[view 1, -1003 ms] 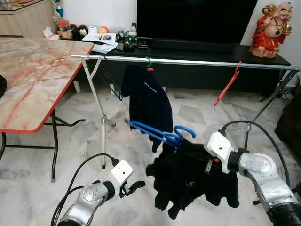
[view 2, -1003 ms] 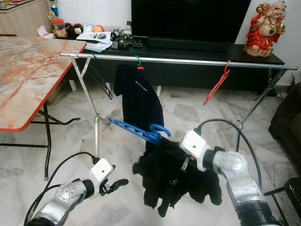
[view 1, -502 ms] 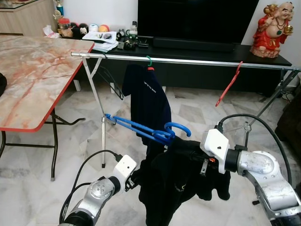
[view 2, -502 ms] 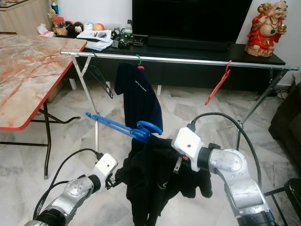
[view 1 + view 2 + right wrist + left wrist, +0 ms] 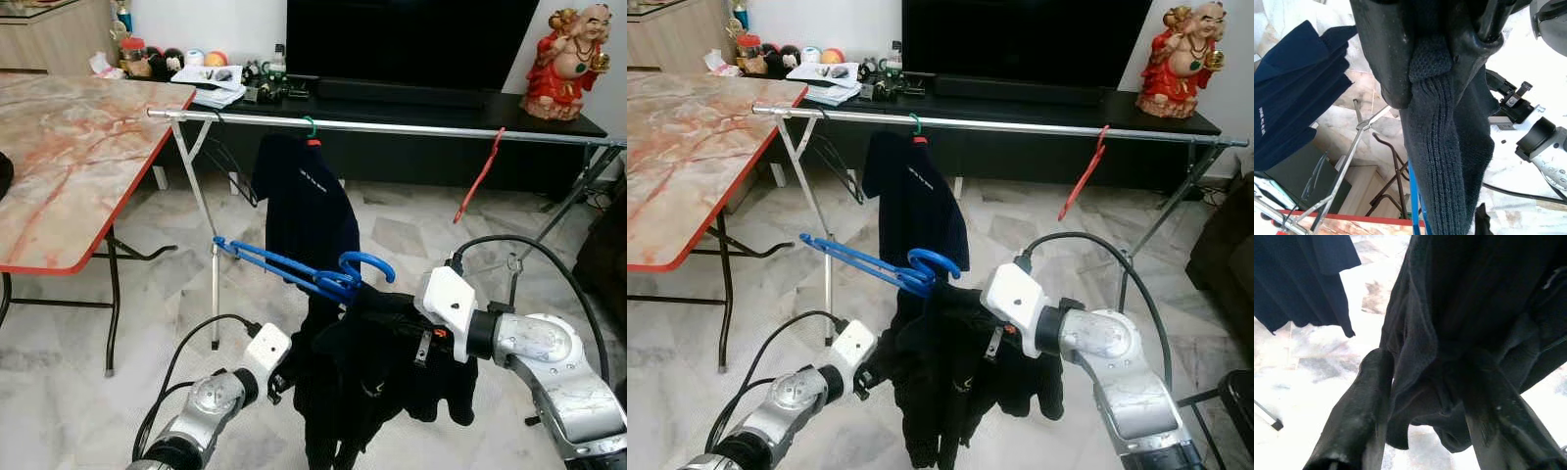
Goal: Hang hanger
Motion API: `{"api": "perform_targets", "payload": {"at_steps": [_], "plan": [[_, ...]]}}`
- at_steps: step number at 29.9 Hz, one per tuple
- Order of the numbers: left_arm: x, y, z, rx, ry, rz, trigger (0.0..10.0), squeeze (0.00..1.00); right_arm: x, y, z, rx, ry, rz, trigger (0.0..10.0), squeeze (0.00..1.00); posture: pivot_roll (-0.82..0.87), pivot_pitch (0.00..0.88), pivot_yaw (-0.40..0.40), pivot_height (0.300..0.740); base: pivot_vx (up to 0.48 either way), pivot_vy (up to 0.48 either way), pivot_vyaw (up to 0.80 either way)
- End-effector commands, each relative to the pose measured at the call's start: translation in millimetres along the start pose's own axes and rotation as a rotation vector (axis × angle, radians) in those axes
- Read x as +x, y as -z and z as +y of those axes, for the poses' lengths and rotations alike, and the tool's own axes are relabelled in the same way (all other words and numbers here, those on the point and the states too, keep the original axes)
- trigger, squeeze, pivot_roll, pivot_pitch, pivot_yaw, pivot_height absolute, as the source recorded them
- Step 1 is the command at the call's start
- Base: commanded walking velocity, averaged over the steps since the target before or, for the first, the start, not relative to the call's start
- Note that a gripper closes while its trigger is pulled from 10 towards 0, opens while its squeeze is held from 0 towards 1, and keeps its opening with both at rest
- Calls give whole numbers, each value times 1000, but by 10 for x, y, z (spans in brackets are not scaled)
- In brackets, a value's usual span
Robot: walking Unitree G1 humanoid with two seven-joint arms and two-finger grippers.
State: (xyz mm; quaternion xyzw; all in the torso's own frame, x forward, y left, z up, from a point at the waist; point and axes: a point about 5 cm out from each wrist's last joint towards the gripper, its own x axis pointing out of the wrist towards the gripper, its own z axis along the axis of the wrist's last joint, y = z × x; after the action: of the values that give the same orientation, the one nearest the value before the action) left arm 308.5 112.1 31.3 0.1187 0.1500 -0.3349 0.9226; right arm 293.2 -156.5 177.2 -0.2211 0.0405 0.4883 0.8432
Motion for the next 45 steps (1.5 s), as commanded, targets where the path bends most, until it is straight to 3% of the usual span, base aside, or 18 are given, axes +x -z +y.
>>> {"api": "perform_targets", "payload": {"at_steps": [1, 9, 19, 37, 44, 45], "plan": [[11, -2, -20, 4, 11, -1, 0, 0, -30, -135, -27, -42, 10, -41, 0, 0, -51, 47, -54, 740, 0, 0, 0], [24, -9, -34, -1, 23, -4, 0, 0, -29, -151, -42, -44, 17, -40, 0, 0, -55, 46, -54, 740, 0, 0, 0], [-6, 97, -27, 35, 10, 67, 0, 0, -23, -176, -39, -46, 16, -46, 0, 0, -55, 46, -54, 740, 0, 0, 0], [-9, 111, -13, 30, -22, 70, 0, 0, -15, -155, -31, -42, 15, -38, 0, 0, -55, 49, -56, 740, 0, 0, 0], [-48, 181, 1, 50, -41, 100, 0, 0, -178, 6, -56, -62, -12, 56, 0, 0, -55, 54, -57, 740, 0, 0, 0], [-62, 204, 11, 48, -52, 109, 0, 0, -259, 89, -81, -52, -24, 101, 0, 0, -55, 54, -57, 740, 0, 0, 0]]}}
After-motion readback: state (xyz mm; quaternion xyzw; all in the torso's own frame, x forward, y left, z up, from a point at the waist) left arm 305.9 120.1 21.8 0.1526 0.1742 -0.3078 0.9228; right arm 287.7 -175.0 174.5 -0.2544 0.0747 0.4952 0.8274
